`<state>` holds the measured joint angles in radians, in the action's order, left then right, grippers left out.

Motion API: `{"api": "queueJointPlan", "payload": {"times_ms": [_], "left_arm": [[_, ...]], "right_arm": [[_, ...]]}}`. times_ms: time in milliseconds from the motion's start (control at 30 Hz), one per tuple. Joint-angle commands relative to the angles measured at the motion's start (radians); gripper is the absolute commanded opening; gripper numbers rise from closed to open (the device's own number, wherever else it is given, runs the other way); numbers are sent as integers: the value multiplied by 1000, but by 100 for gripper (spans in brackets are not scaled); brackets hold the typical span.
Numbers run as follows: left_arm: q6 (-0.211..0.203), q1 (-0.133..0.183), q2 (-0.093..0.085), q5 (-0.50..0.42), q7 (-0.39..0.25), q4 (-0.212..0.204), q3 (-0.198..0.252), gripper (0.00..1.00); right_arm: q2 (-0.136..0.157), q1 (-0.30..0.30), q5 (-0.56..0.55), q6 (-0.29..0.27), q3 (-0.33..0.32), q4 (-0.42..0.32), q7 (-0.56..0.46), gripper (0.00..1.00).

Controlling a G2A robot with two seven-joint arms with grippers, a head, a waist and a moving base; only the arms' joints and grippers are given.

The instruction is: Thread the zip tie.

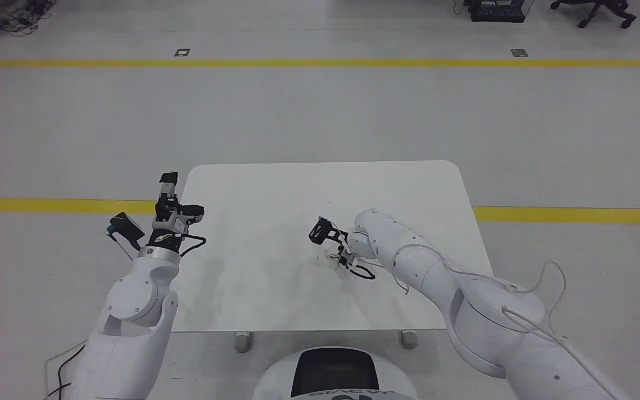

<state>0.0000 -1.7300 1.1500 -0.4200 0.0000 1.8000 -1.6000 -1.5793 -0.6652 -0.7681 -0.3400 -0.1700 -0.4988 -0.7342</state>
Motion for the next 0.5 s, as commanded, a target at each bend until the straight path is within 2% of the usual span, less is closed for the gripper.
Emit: {"api": "queueJointPlan", "payload": {"times_ms": [0, 467], "left_arm": [[0, 0, 0, 0, 0, 0, 0, 100], [0, 0, 0, 0, 0, 0, 0, 100]], "right_arm": [[-2, 0, -2, 0, 0, 3, -1, 13], [-6, -3, -4, 0, 0, 1, -1, 12]]}}
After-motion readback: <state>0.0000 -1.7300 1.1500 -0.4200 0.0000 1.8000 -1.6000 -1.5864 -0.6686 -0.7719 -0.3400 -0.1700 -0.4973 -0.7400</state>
